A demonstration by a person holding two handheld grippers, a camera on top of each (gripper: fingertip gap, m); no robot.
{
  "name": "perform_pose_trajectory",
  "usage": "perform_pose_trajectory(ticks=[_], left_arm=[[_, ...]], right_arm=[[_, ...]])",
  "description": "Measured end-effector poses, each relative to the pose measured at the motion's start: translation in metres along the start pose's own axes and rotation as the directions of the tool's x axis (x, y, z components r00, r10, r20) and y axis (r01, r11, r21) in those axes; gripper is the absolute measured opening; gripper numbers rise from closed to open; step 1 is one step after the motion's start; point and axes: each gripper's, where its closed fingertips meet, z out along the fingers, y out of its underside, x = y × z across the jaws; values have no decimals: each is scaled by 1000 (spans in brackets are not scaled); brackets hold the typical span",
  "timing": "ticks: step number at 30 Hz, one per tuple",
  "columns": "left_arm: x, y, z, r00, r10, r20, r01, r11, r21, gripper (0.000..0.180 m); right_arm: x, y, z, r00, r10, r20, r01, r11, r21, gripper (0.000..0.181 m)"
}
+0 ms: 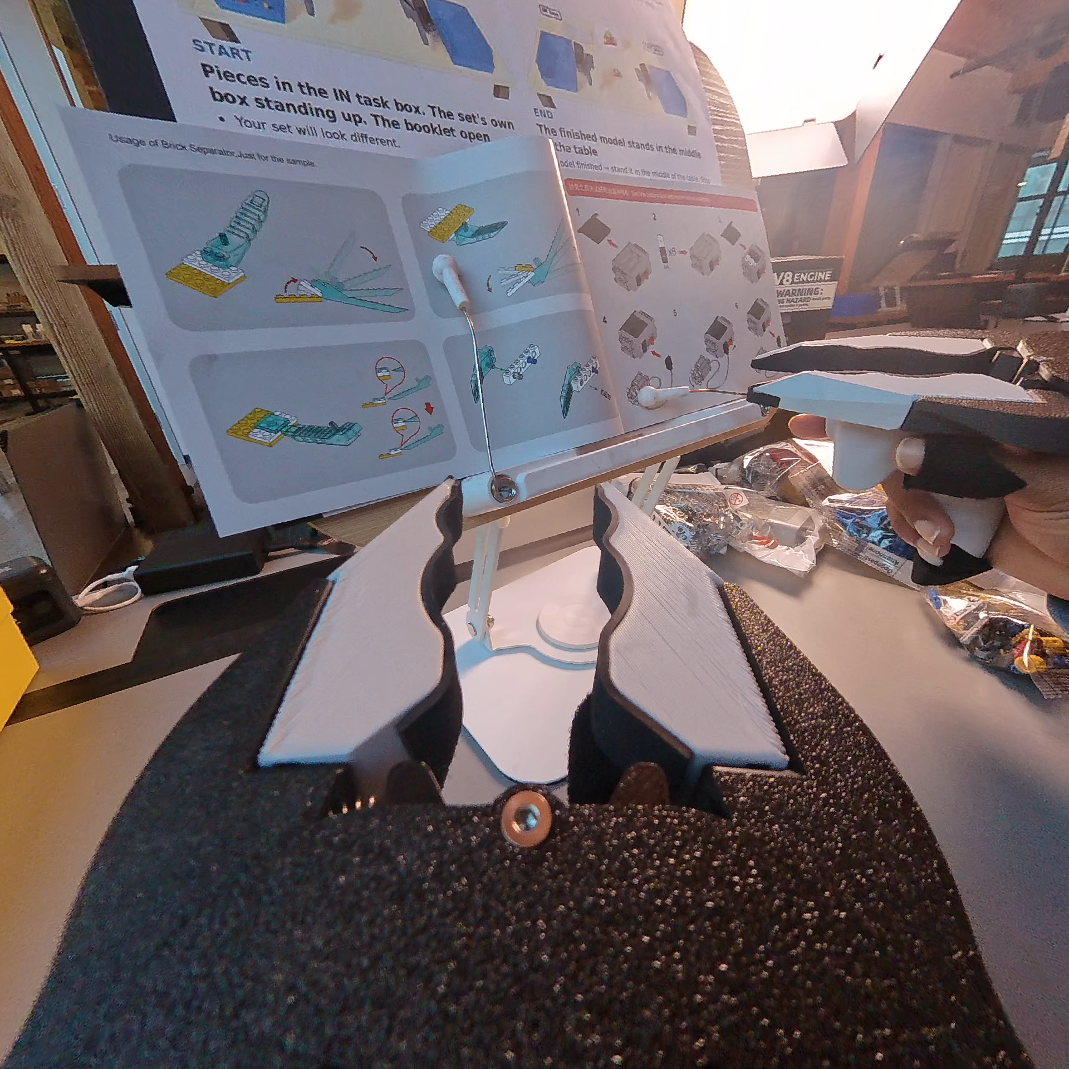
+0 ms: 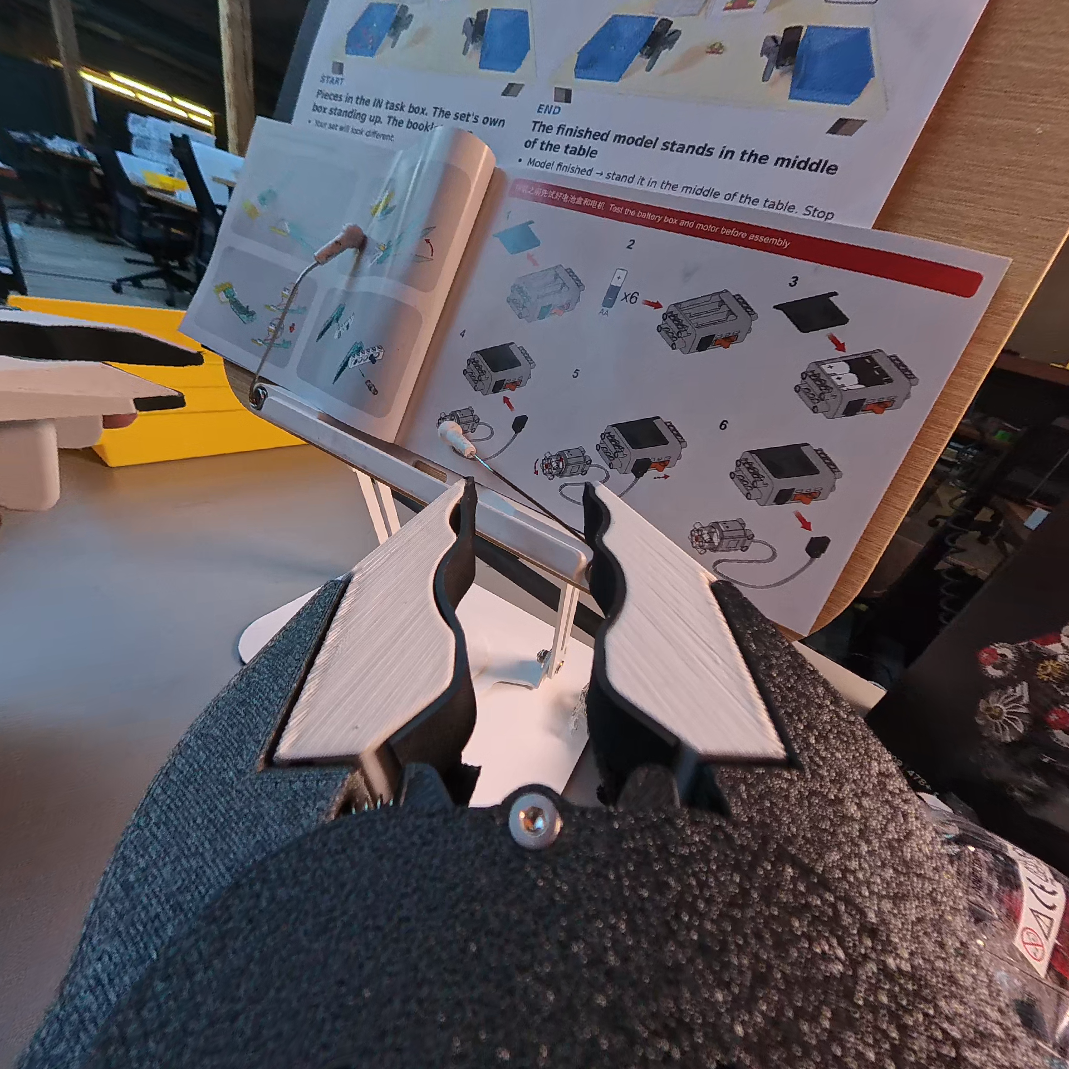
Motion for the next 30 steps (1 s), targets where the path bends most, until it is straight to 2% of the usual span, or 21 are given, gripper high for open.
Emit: perform_pose_trajectory(ticks=[12,18,23,27,30], left_arm=[[-3,1,2,1000,3,25,-3,1000,4,43],[-2,3,3,1000,3,20,-3,1000,-4,43],[0,-2,3,1000,7,12,-7,1000,2,44],[14,-9,3,999,44,-30,-44,999,2,44],[26,-8,5,995,83,-59,-84,996,-8,44]], right_arm=[[4,-3,-1,1000,6,-16,-5,1000,16,44],[31,-26,-12,997,-62,-52,63,998,21,51],[45,-52,-44,991,-94,100,107,985,-136,73],[46,-37,-85,976,-132,176,179,942,-284,77],[62,9,-124,975,-158,153,211,869,-447,77]])
